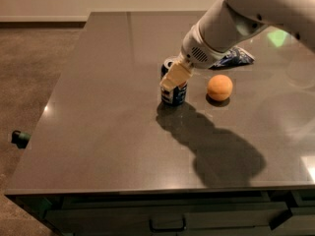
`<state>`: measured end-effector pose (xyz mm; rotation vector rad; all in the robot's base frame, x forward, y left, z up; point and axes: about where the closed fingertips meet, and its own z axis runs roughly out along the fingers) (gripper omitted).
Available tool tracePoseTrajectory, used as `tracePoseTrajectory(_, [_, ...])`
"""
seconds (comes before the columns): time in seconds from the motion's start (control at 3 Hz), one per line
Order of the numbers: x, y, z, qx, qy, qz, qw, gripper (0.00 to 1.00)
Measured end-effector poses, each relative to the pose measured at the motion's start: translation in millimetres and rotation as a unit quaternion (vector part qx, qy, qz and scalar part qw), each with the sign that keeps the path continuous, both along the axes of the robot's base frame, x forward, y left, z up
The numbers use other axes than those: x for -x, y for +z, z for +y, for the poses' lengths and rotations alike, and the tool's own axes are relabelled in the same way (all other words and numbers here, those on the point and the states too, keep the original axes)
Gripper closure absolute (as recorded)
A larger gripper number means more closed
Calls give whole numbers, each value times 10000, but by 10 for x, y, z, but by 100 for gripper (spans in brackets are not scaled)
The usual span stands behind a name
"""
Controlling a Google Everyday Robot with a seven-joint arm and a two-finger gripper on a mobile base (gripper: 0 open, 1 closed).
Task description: Move pepsi can near orange
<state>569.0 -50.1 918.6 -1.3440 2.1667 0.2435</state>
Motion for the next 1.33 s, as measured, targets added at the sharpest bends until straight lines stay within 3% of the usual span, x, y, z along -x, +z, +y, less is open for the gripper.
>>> tracePoseTrajectory(0.67, [-178, -87, -251, 16, -214, 125, 9997, 100])
tracePoseTrajectory(1.0, [-235, -91, -359, -5, -331, 153, 9993, 83])
tracePoseTrajectory(1.33, [-275, -116, -417, -28, -386, 175, 9991, 58])
